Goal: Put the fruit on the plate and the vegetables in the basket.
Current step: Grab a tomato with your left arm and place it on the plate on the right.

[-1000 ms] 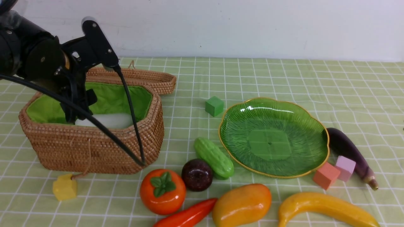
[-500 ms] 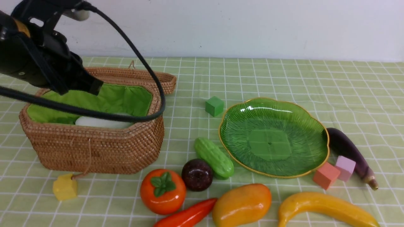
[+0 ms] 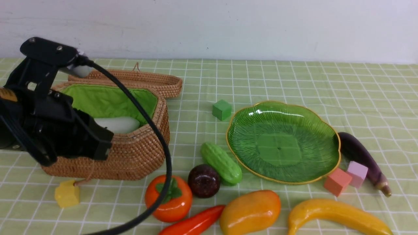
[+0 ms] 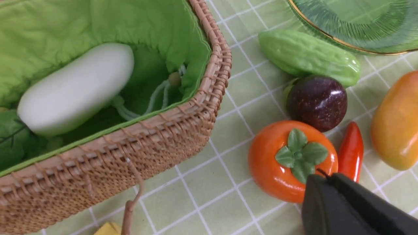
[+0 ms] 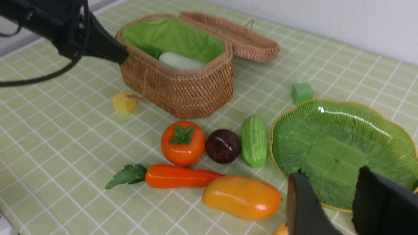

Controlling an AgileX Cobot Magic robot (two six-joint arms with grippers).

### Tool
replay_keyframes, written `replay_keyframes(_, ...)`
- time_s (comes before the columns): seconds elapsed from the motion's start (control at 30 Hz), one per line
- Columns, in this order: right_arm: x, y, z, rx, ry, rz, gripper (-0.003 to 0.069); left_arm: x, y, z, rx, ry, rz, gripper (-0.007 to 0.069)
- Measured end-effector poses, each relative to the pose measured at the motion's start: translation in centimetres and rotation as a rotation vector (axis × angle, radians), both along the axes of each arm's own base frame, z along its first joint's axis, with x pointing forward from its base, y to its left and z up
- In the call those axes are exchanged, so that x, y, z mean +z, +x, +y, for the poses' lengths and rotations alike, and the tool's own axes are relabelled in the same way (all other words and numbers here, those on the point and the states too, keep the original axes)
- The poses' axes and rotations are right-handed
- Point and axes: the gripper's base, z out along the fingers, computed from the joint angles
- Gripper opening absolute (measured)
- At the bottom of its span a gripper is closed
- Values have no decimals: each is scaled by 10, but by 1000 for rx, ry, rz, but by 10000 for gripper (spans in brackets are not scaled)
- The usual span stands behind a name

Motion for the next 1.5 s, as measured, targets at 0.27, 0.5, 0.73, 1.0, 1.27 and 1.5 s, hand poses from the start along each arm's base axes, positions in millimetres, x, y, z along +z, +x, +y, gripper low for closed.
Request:
replay_keyframes(0.27, 0, 0, 0, 0, 1, -1, 238, 1, 0, -1, -7, -2, -6, -13)
replay_keyframes(0.5, 1, 0, 0, -1, 7, -9, 210, -6, -25, -42, -195, 42, 93, -13)
replay_keyframes(0.73, 0, 0, 0, 0, 2, -2, 203, -43, -28, -74, -187, 259, 249, -8)
replay_keyframes(1.0, 0, 0, 0, 1, 3, -1, 208, -69, 0, -102, -190, 242, 221, 305)
replay_keyframes(1.27, 0, 0, 0, 0, 2, -2, 211, -101, 22, -119, -258, 283, 176, 624)
replay_keyframes(1.5, 0, 0, 0, 0, 2, -2, 212, -131, 34, -124, -298, 377, 186, 629)
